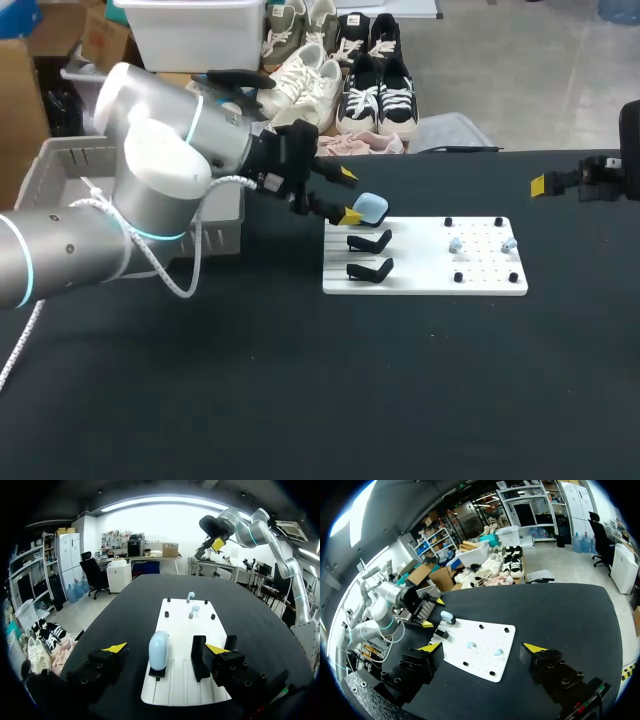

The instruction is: Pick up each earbud case from the left stands, insert the matching earbuds, close the lid, and place the case in the box.

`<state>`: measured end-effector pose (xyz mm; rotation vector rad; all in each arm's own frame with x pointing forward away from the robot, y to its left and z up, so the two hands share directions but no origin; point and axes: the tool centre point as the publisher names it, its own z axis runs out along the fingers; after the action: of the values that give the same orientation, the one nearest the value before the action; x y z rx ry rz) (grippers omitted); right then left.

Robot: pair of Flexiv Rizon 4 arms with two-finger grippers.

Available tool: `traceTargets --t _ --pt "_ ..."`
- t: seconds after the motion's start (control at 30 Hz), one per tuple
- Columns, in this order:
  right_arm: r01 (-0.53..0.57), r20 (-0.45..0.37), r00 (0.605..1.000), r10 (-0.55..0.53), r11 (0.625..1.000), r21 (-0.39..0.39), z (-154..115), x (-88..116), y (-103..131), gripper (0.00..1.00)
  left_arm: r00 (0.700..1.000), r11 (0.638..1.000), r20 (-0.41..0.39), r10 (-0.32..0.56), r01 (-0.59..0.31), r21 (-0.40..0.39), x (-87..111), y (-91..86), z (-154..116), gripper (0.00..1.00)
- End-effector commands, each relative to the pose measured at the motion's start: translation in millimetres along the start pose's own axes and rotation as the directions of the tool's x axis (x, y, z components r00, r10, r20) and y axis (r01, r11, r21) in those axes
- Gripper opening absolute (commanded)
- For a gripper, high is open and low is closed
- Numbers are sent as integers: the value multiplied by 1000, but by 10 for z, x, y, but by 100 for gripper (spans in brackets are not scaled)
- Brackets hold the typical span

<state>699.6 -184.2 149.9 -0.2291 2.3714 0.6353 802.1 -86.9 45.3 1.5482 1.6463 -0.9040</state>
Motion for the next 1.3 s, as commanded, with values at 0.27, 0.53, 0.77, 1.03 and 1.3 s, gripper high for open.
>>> traceTargets --t 0.27,0.53,0.77,1.03,1.3 --pt "1 -1 1000 -1 1000 -4 0 -3 -10 100 999 1000 -35 -9 9 -17 64 30 87 100" --pt "1 -1 1000 -1 1000 -4 0 -3 -10 100 998 1000 -51 -21 20 -14 96 61 131 100" --pt "1 -1 1000 -1 1000 -4 0 -3 -10 100 998 1000 -63 -28 27 -11 132 67 165 100" --pt "1 -1 1000 -1 1000 -4 0 -3 -10 100 998 999 -57 -38 37 -17 155 104 197 100" --pt "1 -1 1000 -1 1000 -4 0 -3 -10 100 998 999 -43 -42 42 1 160 118 239 94"
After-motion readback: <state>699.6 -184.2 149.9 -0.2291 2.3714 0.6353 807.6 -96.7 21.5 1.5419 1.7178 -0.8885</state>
